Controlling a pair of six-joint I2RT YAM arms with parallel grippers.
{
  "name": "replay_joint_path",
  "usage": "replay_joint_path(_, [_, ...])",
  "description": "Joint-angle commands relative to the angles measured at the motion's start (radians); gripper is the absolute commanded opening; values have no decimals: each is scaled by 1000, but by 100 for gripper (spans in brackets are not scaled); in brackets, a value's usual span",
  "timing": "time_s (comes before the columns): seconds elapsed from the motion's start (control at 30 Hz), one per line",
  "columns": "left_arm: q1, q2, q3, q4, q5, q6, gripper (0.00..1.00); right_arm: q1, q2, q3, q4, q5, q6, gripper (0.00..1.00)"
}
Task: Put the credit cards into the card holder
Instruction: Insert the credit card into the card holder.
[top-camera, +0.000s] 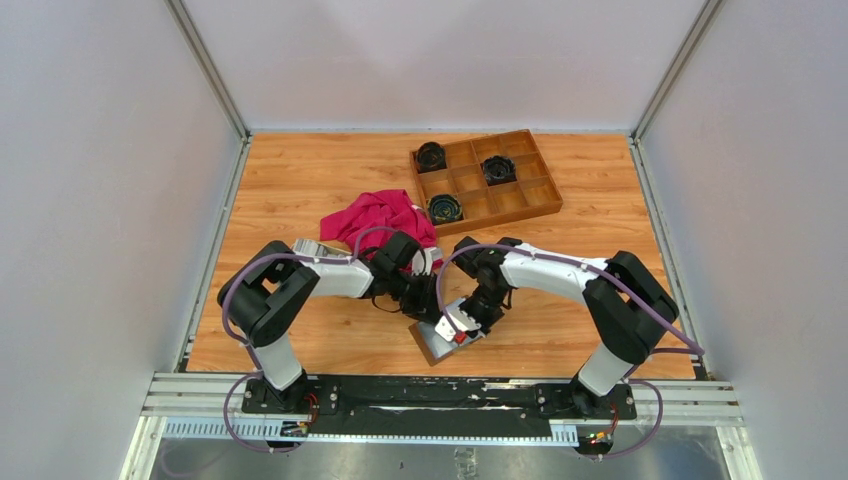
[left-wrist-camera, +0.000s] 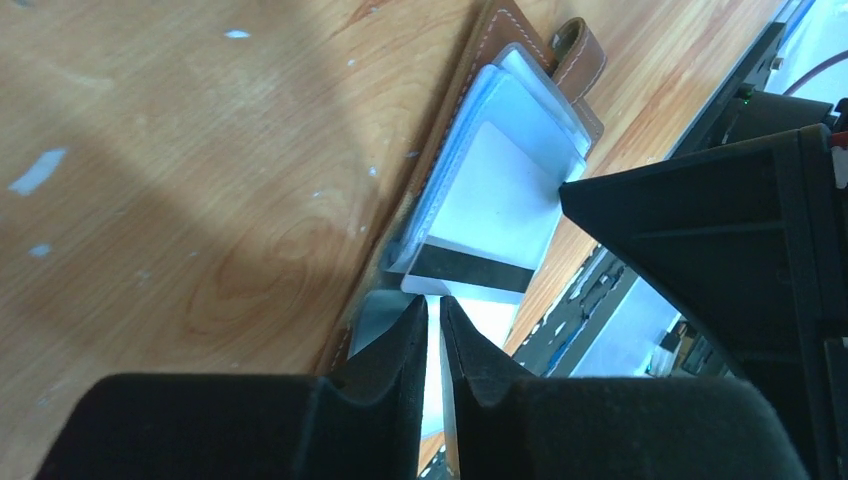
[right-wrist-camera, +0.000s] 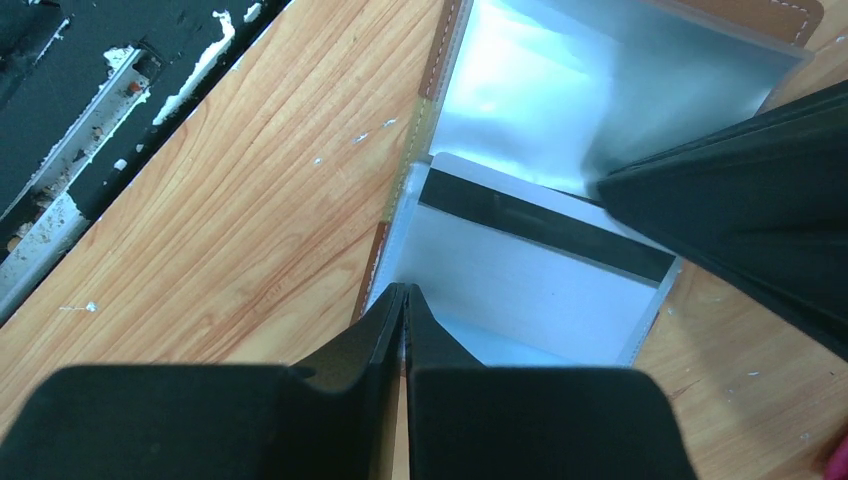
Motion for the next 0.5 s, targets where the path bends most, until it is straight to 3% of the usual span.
replay_joint_path(0.0, [-35, 51, 27, -3, -23, -9, 16, -9, 24, -5, -7, -26, 28, 6])
replay_joint_path(0.2, [-40, 58, 29, 91, -62, -73, 18, -10, 16, 0, -7, -47, 39, 7])
replay_joint_path(0.47, [-40, 61, 34, 126, -61, -86, 22, -62, -51, 21, -10, -114, 111, 17])
